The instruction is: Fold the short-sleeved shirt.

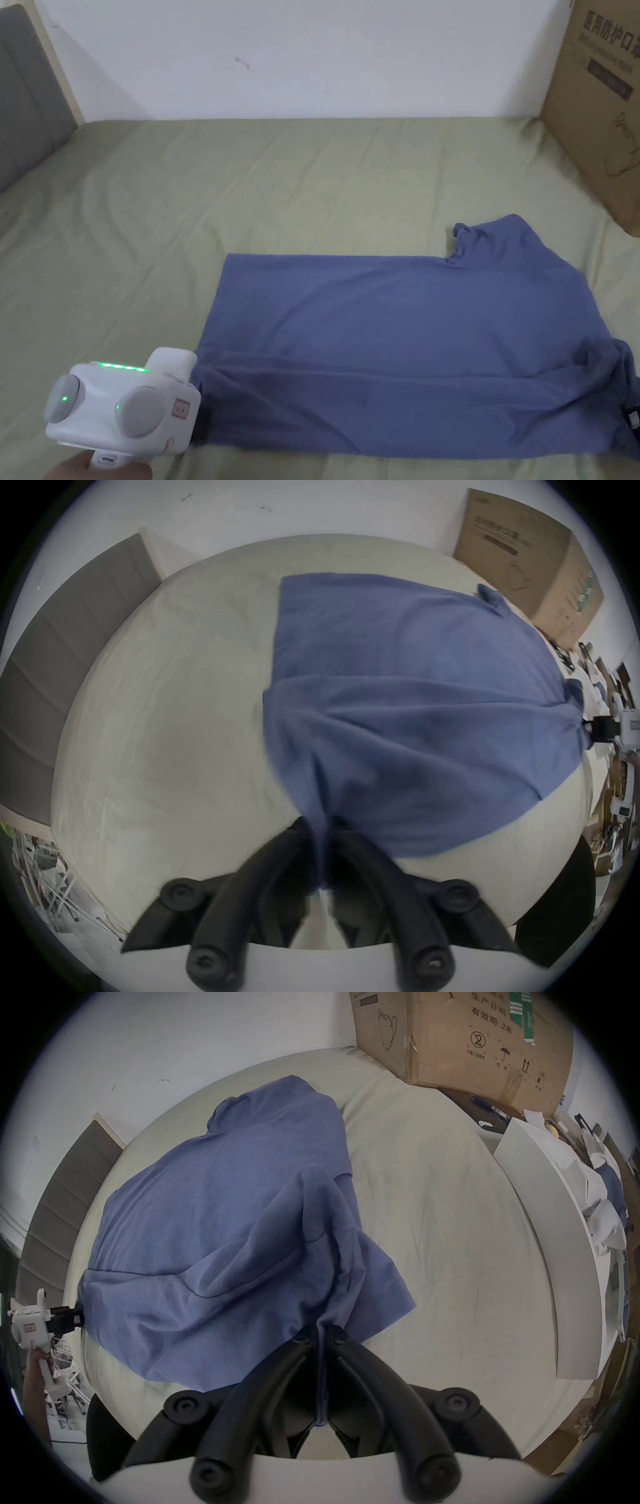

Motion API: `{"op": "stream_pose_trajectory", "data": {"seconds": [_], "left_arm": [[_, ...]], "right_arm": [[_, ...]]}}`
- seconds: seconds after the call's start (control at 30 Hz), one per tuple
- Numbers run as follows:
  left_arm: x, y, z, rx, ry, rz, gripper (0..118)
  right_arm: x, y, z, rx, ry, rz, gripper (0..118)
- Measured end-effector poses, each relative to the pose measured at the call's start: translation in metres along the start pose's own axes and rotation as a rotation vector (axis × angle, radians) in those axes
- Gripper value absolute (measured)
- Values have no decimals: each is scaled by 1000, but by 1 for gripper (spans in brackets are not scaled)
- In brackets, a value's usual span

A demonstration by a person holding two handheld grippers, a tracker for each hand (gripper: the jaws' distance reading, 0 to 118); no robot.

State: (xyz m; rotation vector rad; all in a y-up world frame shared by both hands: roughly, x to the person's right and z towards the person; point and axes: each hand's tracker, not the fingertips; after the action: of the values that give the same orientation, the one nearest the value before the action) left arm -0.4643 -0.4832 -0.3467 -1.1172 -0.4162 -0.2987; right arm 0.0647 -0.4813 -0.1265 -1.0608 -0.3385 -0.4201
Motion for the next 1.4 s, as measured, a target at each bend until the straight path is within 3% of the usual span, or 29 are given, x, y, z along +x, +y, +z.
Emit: {"op": "stream_pose_trajectory", "data": {"seconds": [0.2, 0.4, 0.63, 0.8, 0.97, 1.0, 1.03, 1.07, 1.1, 1.13, 1.2, 1.3, 1.4], "left_arm": [[-27, 5, 9, 22, -73, 146, 4], [-29, 7, 46, 64, -74, 128, 4], [-37, -26, 93, 90, -129, 144, 4], [-31, -73, 80, 52, -162, 148, 4], [-27, -94, 50, 25, -156, 147, 9], [-28, -95, 51, 36, -150, 153, 21], [-30, -95, 54, 46, -134, 157, 41], [-34, -94, 50, 63, -117, 165, 78], [-38, -93, 55, 103, -116, 183, 105], [-40, -93, 62, 148, -123, 210, 118], [-43, -87, 83, 239, -193, 237, 116], [-38, -80, 109, 299, -244, 285, 116], [-21, -70, 136, 382, -291, 267, 115]], "right_arm": [[8, 2, 22, 44, 2, -21, 4], [26, -3, 77, 100, 91, -78, 4], [36, -54, 130, 64, 112, -131, 4], [48, -101, 109, -8, 79, -113, 4], [49, -119, 74, 1, 35, -235, 4], [47, -119, 72, -1, 32, -227, 8], [48, -120, 66, 1, 10, -218, 18], [45, -119, 67, 7, -30, -184, 51], [41, -118, 71, 30, -63, -143, 89], [37, -117, 75, 52, -71, -110, 116], [29, -115, 92, 200, -26, -80, 108], [7, -109, 121, 271, 13, -68, 114], [-29, -104, 143, 386, 63, 1, 113]]}}
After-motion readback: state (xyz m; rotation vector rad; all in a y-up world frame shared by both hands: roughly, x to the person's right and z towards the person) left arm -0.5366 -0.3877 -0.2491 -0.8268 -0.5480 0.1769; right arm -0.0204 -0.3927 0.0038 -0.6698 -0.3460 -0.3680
